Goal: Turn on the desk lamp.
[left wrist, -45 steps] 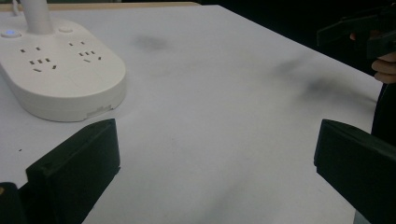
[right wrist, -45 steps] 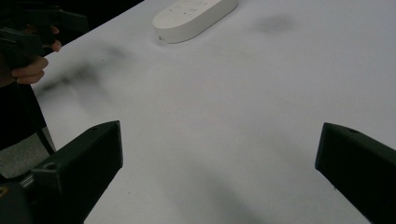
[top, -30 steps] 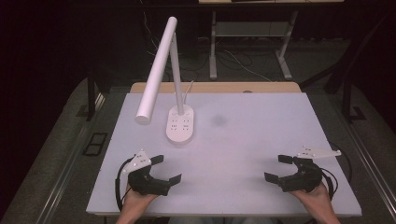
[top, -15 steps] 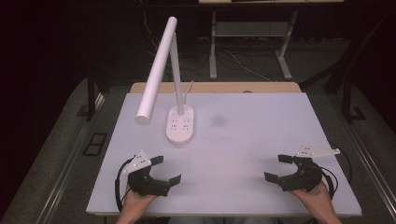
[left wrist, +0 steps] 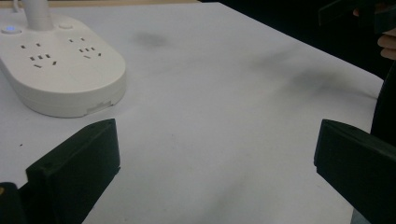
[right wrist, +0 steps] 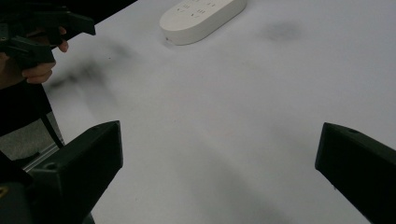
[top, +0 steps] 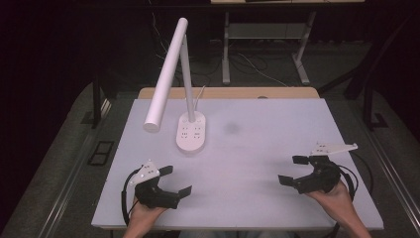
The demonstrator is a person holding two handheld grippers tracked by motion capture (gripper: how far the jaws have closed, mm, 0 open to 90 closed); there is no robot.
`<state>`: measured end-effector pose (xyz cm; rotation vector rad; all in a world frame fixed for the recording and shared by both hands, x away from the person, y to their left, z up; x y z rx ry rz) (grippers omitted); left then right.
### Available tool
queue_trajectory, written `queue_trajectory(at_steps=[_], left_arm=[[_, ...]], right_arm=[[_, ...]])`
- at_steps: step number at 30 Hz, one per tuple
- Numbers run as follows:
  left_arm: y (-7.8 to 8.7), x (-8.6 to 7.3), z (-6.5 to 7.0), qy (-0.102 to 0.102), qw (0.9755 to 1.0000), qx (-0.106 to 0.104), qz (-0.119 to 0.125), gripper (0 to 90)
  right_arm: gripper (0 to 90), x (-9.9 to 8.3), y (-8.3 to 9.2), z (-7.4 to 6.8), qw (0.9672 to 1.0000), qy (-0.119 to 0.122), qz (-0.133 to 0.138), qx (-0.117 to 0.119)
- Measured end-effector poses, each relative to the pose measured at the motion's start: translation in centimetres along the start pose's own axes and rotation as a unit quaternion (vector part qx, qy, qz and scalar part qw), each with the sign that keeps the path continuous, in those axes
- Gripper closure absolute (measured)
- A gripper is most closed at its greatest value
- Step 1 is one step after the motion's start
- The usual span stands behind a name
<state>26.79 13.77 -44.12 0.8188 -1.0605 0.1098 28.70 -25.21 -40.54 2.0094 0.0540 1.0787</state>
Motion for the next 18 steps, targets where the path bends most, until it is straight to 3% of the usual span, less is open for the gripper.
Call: queue_trajectory(at_steps=[18], left_arm=[[0.1,0.0,0.0,0.001,1.0,0.0,0.001,0.0]], right_arm=[[0.6,4.5,-1.6,-0.8,0.9989,0.04,-0.021,0.01]])
Point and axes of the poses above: each handheld gripper's, and its own axes: y roughly backward along the jaws, x roughly out of its top, z roughly to its right, the point moved 5 cm from there along -y, roughly forward along the jaws, and after that the axes turned 10 degrees about -z, right-handed, at the moved point
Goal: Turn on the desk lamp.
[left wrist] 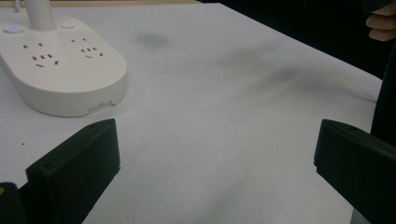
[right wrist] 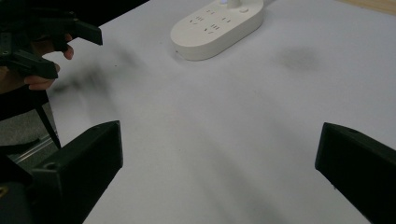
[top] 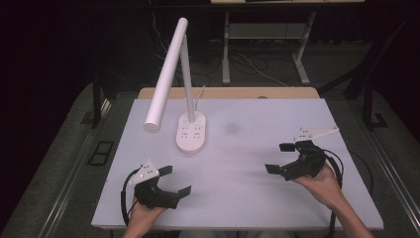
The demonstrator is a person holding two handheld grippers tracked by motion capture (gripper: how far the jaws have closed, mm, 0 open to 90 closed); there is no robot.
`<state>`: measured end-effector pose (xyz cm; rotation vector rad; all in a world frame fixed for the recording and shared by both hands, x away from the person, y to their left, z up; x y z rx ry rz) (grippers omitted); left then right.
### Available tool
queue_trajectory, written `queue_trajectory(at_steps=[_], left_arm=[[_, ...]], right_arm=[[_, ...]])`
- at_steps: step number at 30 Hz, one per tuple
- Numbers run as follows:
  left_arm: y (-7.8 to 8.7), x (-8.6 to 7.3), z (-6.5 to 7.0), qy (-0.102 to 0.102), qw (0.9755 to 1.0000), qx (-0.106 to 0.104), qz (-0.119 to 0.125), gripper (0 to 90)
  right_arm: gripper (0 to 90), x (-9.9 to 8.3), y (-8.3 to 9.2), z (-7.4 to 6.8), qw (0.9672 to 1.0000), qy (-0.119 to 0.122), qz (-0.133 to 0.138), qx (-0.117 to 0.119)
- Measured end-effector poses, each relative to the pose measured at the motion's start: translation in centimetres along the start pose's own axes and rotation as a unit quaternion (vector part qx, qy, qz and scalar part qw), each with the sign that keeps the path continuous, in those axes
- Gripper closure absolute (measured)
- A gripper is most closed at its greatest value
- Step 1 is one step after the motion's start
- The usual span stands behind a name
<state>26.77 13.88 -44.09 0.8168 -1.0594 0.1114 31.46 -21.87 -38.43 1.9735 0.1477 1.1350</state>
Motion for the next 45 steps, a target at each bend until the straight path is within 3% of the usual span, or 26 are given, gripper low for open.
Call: queue_trajectory(at_steps=[32,45], left_arm=[[0.0,0.0,0.0,0.001,1.0,0.0,0.0,0.0],[0.0,0.0,0.0,0.0,1.0,-0.001,0.002,0.0]], right_arm=[[0.6,5.4,-3.8,-0.4,0.9991,0.031,-0.025,0.009],[0.6,7.4,-5.2,-0.2,0.999,0.033,-0.029,0.006]])
Point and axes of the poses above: each handheld gripper's, and its own axes: y roughly backward along the jaws, x roughly out of its top, z roughly to its right, the point moved 5 cm from there along -y, roughly forward along the jaws, and after that the axes turned 10 degrees about -z, right-handed, at the moved point
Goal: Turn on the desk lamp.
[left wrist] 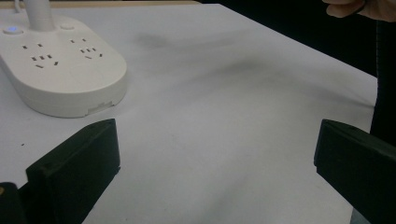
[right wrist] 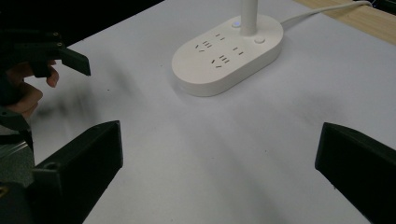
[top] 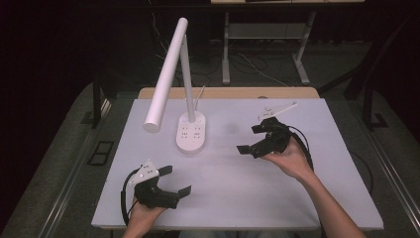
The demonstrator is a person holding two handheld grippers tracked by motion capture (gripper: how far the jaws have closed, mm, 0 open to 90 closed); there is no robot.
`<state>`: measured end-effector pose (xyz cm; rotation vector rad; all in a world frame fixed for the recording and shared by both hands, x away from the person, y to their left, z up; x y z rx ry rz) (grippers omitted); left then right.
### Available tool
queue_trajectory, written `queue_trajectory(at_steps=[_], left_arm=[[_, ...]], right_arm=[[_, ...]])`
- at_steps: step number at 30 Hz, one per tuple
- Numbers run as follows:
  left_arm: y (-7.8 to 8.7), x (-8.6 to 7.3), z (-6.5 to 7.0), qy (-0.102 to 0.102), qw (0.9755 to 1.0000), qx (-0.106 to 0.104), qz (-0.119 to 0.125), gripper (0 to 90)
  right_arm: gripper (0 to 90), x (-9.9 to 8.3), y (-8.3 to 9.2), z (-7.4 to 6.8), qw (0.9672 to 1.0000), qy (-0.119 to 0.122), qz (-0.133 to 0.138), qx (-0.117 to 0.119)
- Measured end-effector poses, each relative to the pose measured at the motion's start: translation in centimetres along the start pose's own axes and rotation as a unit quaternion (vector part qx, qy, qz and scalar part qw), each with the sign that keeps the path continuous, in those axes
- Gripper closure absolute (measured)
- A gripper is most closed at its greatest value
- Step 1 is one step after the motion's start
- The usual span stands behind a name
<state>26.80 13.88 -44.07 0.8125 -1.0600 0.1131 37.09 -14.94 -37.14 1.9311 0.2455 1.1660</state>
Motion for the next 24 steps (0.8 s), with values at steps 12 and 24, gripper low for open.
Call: queue_trajectory(at_steps=[12,24], left_arm=[[0.0,0.0,0.0,-0.001,1.0,0.002,-0.001,0.0],[0.0,0.0,-0.1,0.002,1.0,0.003,0.001,0.0]], right_arm=[[0.6,1.9,-0.8,1.3,1.0,-0.007,-0.004,0.004],[0.6,3.7,-2.4,2.2,0.9998,-0.017,-0.001,0.007]])
Point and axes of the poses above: each handheld gripper's, and its own axes: y roughly backward along the jaws, x roughly out of its top, z roughly to its right, the point moved 5 cm from there along -y, roughly forward along the jaws, and after that the axes turned 10 degrees about -z, right-handed, at the moved point
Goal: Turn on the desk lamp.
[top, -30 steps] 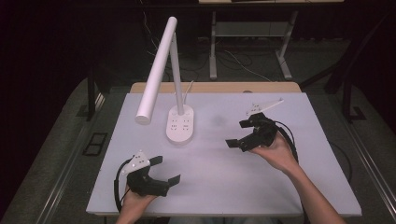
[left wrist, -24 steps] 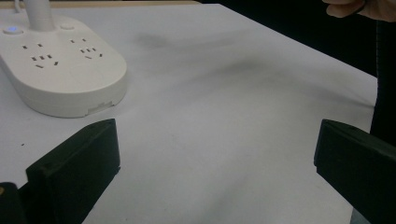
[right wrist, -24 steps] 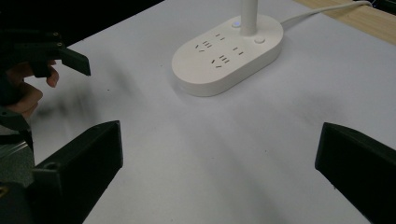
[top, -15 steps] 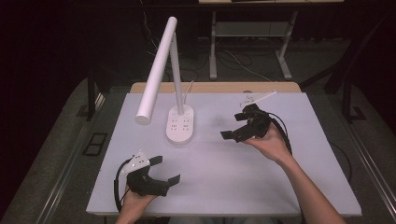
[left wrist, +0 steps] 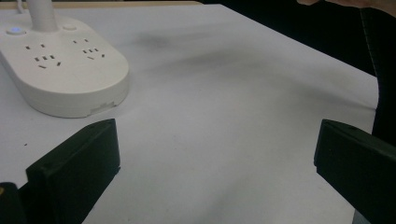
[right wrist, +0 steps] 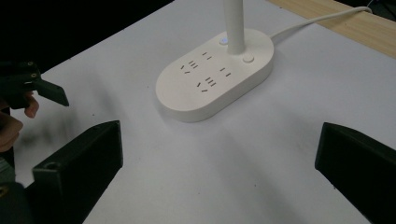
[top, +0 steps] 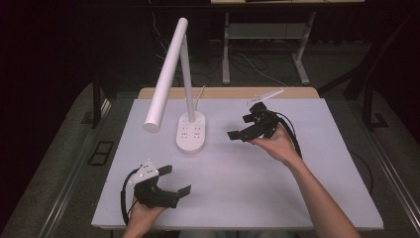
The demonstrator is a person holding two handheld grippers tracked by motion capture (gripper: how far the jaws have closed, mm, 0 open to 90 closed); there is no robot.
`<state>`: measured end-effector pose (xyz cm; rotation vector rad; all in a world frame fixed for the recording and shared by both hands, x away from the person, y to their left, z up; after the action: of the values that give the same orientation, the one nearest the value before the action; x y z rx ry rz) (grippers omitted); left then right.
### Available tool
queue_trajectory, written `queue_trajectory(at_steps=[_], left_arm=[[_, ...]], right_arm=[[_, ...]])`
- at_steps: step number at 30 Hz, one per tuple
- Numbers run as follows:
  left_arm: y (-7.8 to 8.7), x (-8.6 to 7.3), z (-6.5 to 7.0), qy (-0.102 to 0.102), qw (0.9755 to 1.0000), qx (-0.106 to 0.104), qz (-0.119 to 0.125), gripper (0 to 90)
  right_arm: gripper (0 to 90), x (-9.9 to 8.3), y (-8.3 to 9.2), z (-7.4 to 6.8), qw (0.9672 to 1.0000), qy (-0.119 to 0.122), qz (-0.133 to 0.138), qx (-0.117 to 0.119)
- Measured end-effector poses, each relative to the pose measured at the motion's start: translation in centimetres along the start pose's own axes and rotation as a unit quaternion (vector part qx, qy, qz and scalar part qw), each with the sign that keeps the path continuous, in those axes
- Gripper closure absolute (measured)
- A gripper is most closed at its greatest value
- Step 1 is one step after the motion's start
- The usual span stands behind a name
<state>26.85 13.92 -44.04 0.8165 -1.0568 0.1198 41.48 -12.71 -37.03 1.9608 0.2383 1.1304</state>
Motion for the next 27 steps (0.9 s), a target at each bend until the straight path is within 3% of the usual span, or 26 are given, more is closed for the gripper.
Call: queue_trajectory(at_steps=[13,27], left_arm=[[0.0,0.0,0.0,-0.001,1.0,-0.001,0.0,0.0],[0.1,0.0,-0.1,0.0,1.0,-0.002,0.003,0.0]], right_arm=[[0.7,2.6,-1.6,0.8,0.9998,-0.017,0.006,0.002],[4.8,5.7,-2.8,1.3,0.9998,-0.014,0.014,0.0]])
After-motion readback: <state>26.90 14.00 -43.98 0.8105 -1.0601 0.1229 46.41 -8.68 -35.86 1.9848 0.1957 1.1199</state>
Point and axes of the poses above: each handheld gripper's, and its own axes: y roughly backward along the jaws, x roughly out of its top, z roughly to its right, the point moved 5 cm from there along -y, roughly forward along the jaws, and after that the axes turned 10 degrees about -z, right-handed, at the moved point
